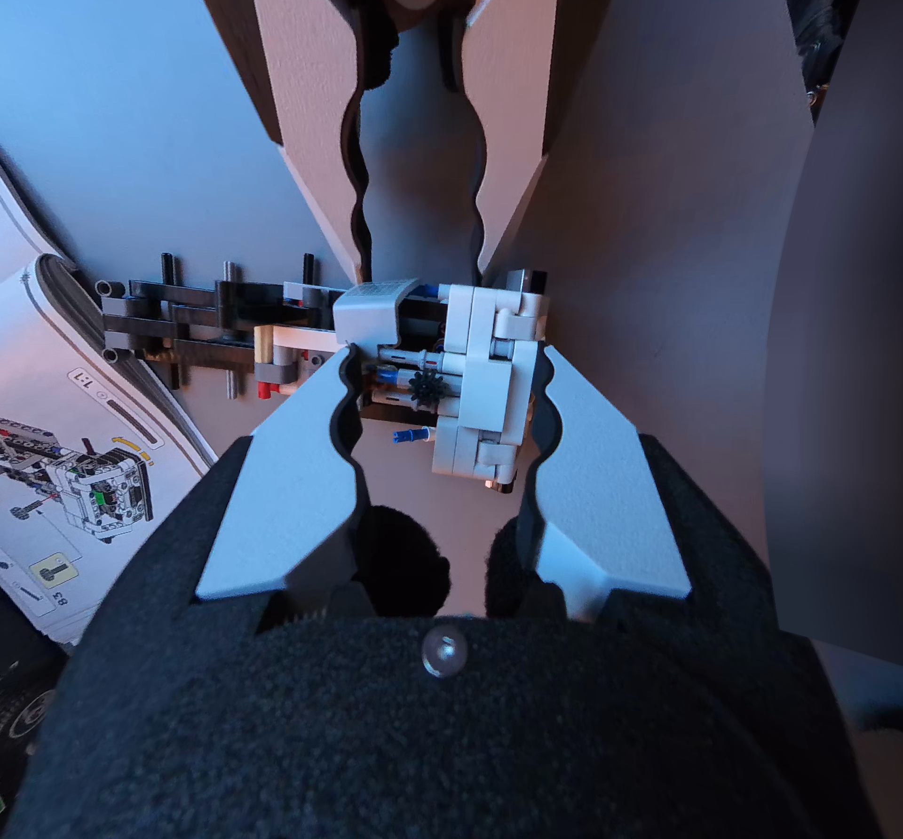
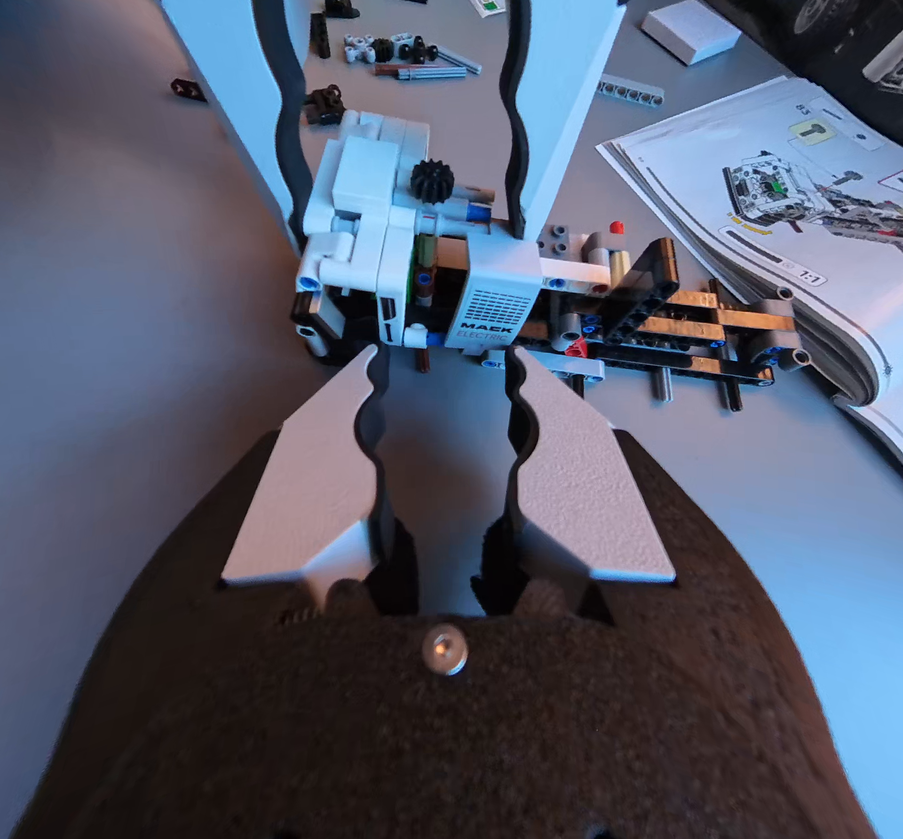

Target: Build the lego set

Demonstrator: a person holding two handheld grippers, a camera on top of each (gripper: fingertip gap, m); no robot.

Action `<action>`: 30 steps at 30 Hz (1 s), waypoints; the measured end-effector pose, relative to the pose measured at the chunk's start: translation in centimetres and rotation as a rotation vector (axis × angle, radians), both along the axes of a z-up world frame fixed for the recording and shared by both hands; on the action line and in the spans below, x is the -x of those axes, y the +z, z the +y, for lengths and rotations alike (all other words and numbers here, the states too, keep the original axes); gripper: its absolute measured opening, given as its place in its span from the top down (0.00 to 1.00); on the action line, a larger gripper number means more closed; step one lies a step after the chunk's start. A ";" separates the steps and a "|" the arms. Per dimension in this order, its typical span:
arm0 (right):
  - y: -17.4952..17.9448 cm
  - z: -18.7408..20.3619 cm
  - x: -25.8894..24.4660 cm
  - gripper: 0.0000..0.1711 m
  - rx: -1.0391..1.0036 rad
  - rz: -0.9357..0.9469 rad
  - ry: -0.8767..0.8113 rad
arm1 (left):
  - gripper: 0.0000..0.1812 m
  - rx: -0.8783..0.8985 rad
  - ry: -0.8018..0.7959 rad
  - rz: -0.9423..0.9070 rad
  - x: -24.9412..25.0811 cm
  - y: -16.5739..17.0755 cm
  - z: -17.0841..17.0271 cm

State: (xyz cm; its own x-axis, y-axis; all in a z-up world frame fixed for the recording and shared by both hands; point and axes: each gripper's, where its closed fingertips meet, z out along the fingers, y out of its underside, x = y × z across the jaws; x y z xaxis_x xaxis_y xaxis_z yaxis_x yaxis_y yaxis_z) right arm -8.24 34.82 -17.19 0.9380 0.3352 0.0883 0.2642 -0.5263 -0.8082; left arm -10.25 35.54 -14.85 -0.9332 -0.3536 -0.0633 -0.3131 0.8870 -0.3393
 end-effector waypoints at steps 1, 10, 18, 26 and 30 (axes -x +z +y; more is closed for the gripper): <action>0.0 0.0 0.0 0.73 0.001 0.002 -0.008 | 0.62 0.000 0.000 0.000 0.0 0.0 0.0; 0.2 0.0 -0.1 0.74 -0.034 -0.063 -0.041 | 0.62 -0.002 0.005 -0.011 -0.1 0.0 0.0; 0.2 0.1 -0.3 0.76 -0.036 -0.065 -0.039 | 0.62 -0.003 0.008 -0.021 -0.2 0.0 0.0; 0.1 0.1 -0.5 0.78 -0.033 -0.064 -0.034 | 0.62 0.010 -0.003 -0.028 -0.1 -0.1 0.0; -0.5 -0.6 -0.5 0.81 0.015 -0.044 -0.013 | 0.62 0.019 -0.007 -0.032 -0.2 -0.1 0.0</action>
State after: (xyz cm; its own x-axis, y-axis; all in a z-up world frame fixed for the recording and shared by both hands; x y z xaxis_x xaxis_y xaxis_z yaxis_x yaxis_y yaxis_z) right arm -7.77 34.27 -17.69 0.9374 0.3250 0.1249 0.2929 -0.5421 -0.7876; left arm -10.08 35.53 -14.92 -0.9332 -0.3488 -0.0869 -0.2958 0.8824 -0.3658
